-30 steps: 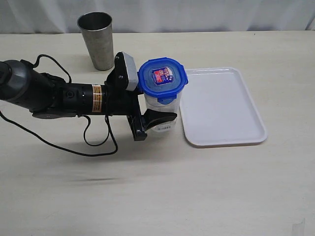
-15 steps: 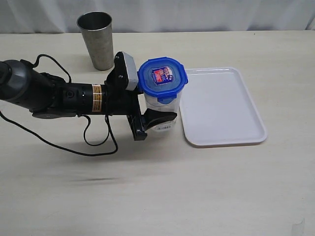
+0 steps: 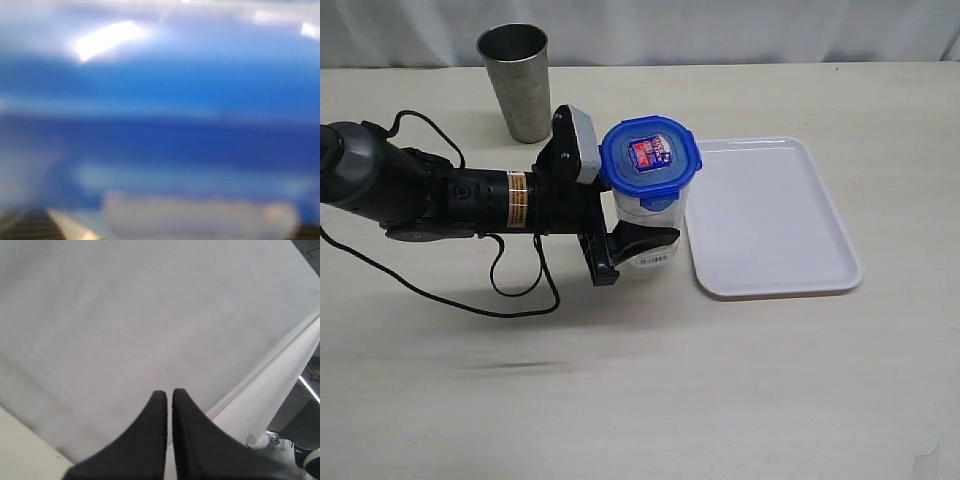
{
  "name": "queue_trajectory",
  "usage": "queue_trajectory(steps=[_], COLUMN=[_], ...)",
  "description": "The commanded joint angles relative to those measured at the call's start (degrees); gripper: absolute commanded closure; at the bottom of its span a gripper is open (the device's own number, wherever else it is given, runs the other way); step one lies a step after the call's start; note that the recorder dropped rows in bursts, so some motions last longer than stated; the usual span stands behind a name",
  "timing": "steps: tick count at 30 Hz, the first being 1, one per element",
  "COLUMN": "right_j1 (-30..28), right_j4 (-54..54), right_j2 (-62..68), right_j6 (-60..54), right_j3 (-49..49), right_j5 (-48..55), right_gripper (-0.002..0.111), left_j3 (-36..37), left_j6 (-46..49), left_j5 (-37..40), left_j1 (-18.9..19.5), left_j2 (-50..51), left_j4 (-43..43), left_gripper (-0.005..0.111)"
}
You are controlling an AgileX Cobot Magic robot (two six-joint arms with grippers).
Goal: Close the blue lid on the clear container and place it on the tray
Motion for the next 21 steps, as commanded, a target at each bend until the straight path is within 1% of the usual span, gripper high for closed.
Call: queue_trajectory(steps=[1, 11, 14, 16, 21], right_j1=[-0.2, -0.2, -0.2, -0.2, -0.2], right_j4=[-2.9, -2.7, -1.9, -1.9, -1.9], right_j2=[-0.2, -0.2, -0.2, -0.2, -0.2], right_j6=[-0.2, -0.2, -0.2, 0.6, 0.8], right_j3=[5.4, 17.2, 17.7, 17.7, 17.7], right_j5=[-0.1, -0.1, 0.4, 4.5, 6.8], right_gripper=[0.104, 0.104, 0.104, 0.104, 0.104], left_j3=[-0.3, -0.3, -0.3, -0.3, -0.3], left_j6=[-0.6, -1.2, -1.2, -1.2, -1.1], left_j5=[-2.3, -2.3, -2.3, -2.3, -2.3], left_j1=[-0.4, -0.4, -0.4, -0.4, -0.4], left_j2=[-0.6, -0.6, -0.6, -0.6, -0.6], left_j4=[-1.1, -1.3, -1.3, -1.3, -1.3], left_gripper=[0.107, 0.107, 0.107, 0.107, 0.107])
